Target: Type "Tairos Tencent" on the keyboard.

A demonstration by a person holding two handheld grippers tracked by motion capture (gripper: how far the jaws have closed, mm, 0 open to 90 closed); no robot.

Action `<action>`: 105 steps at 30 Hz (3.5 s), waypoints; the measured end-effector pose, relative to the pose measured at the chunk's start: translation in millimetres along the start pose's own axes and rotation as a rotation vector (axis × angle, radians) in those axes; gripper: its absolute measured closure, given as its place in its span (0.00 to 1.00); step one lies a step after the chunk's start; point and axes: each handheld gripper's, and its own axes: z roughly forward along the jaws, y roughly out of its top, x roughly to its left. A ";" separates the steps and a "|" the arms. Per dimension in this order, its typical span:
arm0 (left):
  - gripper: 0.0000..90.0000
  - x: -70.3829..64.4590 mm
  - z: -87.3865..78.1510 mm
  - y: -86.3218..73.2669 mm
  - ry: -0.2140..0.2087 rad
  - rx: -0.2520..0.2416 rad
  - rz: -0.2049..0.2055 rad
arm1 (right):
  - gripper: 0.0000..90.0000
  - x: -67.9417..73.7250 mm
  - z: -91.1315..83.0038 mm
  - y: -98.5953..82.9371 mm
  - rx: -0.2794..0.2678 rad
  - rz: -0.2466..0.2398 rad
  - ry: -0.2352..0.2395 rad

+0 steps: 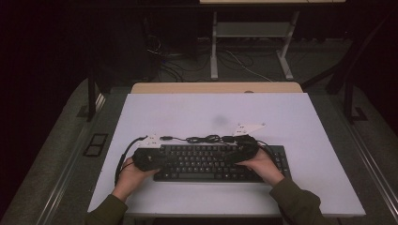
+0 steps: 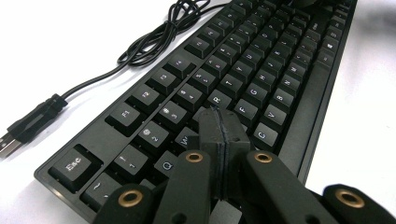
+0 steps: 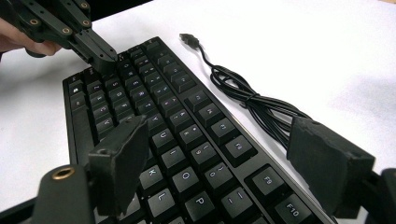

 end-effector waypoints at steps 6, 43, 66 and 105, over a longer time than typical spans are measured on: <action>0.99 -2.4 6.6 0.0 -0.007 0.023 0.008 | 0.23 0.4 0.5 -0.1 0.002 -0.001 0.002; 0.99 -3.8 4.6 2.8 0.001 0.031 0.015 | 0.23 0.3 -0.1 0.4 -0.002 0.002 0.001; 0.44 -9.2 5.4 8.4 0.043 -0.052 -0.031 | 0.23 -0.5 -0.3 0.0 -0.003 0.003 0.000; 0.99 -37.3 13.1 1.3 -0.133 0.004 0.042 | 0.23 -1.2 -3.2 0.8 -0.008 0.003 -0.004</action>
